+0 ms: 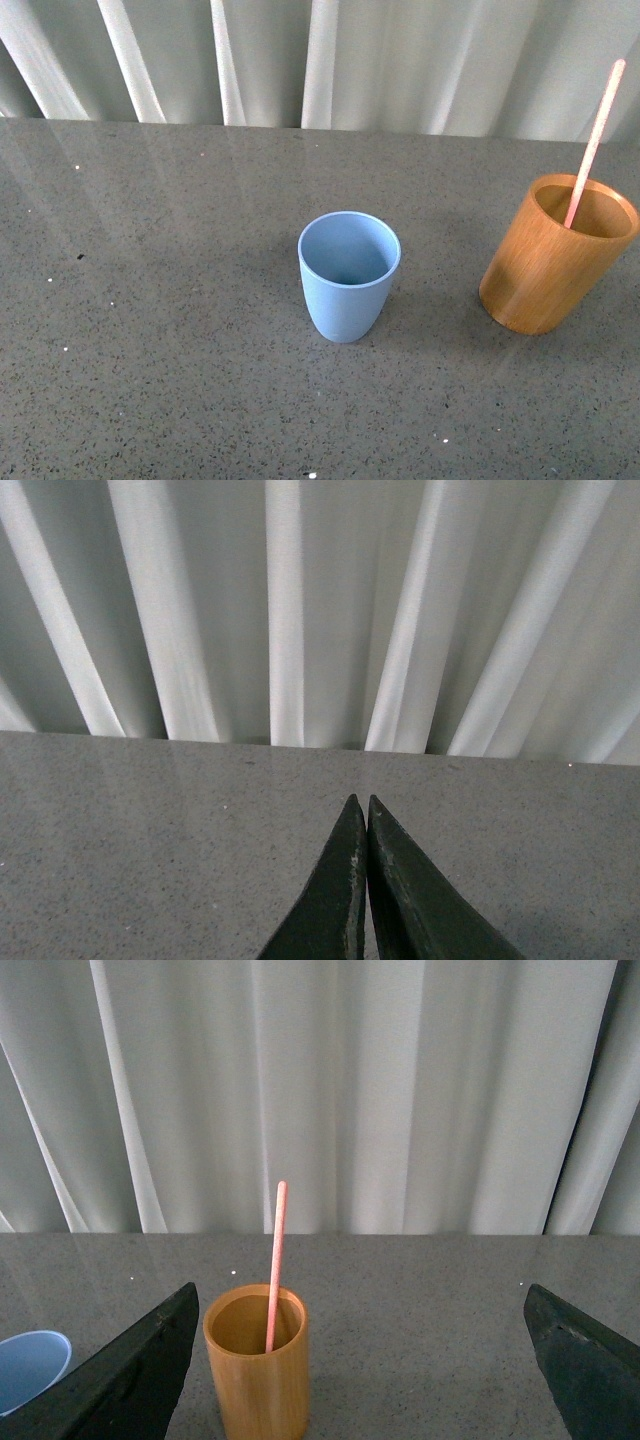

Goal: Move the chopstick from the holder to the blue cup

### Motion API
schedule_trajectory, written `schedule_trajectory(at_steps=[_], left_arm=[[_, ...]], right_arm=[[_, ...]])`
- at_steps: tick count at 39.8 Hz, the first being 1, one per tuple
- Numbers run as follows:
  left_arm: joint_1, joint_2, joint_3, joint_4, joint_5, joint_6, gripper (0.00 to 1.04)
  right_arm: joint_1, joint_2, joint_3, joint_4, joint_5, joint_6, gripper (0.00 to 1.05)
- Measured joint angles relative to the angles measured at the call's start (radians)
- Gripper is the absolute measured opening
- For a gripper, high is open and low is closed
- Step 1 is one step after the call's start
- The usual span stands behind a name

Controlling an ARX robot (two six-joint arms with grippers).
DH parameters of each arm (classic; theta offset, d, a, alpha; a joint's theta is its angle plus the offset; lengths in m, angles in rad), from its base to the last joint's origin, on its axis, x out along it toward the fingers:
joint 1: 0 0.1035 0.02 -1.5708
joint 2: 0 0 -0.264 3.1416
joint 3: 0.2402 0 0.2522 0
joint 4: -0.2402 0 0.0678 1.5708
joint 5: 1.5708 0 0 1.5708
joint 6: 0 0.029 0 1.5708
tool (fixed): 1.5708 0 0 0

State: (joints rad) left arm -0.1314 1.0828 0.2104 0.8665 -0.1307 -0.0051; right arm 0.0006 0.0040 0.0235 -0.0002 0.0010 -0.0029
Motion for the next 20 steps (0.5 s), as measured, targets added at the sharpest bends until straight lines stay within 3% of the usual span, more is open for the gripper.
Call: schedule_trajectory(at_steps=[10,14,20], left_arm=[[0.043,-0.160,-0.093,-0.072,0.046,0.000,0.04],[0.102,-0.225,-0.120,-0.112,0.118,0.000,0.04],[0.129,-0.291,-0.147,-0.148,0.126,0.000,0.04]], right_arm=[[0.000,0.000,0.000,0.000,0.000,0.000,0.95],[0.000,0.000,0.000,0.000,0.000,0.000,0.95],[0.000,0.000,0.000,0.000,0.001,0.000,0.95]])
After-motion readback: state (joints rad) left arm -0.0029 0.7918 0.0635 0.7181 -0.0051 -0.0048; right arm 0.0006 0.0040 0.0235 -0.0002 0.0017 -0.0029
